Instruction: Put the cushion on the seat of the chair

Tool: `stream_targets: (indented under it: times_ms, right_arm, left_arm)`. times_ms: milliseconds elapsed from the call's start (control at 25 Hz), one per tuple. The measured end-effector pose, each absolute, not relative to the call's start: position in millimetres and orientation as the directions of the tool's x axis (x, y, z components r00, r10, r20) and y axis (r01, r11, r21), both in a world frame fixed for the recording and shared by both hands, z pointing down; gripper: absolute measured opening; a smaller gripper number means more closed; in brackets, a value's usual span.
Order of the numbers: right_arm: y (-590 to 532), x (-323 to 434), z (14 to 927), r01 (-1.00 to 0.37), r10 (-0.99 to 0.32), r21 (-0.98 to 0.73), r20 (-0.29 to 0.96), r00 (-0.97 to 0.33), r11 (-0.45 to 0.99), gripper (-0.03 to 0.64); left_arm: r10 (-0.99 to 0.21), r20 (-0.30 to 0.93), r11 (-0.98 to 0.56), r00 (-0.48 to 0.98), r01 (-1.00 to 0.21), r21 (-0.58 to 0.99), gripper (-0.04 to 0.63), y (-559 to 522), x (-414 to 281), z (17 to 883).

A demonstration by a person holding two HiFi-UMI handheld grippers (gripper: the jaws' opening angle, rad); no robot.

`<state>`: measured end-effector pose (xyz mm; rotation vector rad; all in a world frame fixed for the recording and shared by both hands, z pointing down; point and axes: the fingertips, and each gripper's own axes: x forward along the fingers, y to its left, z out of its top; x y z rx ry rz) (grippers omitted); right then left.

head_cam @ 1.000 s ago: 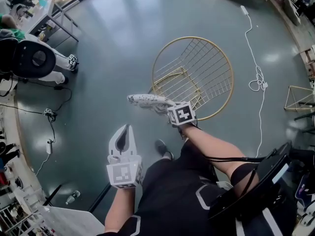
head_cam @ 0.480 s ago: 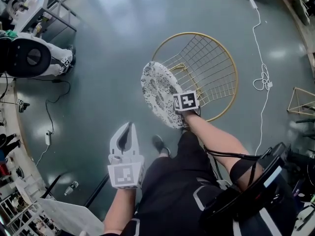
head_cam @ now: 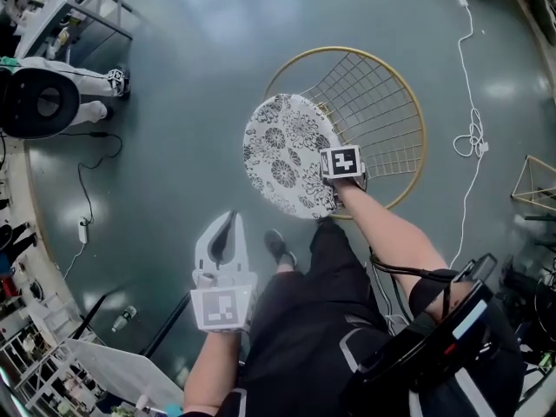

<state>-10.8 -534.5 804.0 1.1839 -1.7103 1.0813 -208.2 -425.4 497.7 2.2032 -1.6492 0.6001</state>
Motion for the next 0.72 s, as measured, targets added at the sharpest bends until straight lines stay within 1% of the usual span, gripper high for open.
stream_targets:
  times_ms: [280,440,720]
  right_arm:
    - [-546.8,17.3,828.5,-0.961,-0.27,-0.168,0.936,-0.225,0.218,0.02]
    - [-562.7,27.9,839.9,-0.955,-0.3,-0.13,0.93,-0.21,0.265,0.02]
    - [-581.6,55.6,854.8,-0.947,-0.332,-0.011,0.935,-0.124,0.322,0.02]
  left_arm:
    - [-0.817,0.524,-0.281,0.241,-0.96,0.002,0.009,-442.3,-186.7,506.1]
    - [-0.813,0.526,-0.294,0.25,-0.956,0.001,0.009,-450.4,-176.1,509.6]
    - [-0.799,0.538,-0.316,0.267,-0.949,0.001,0.009,-457.9,-156.5,518.6]
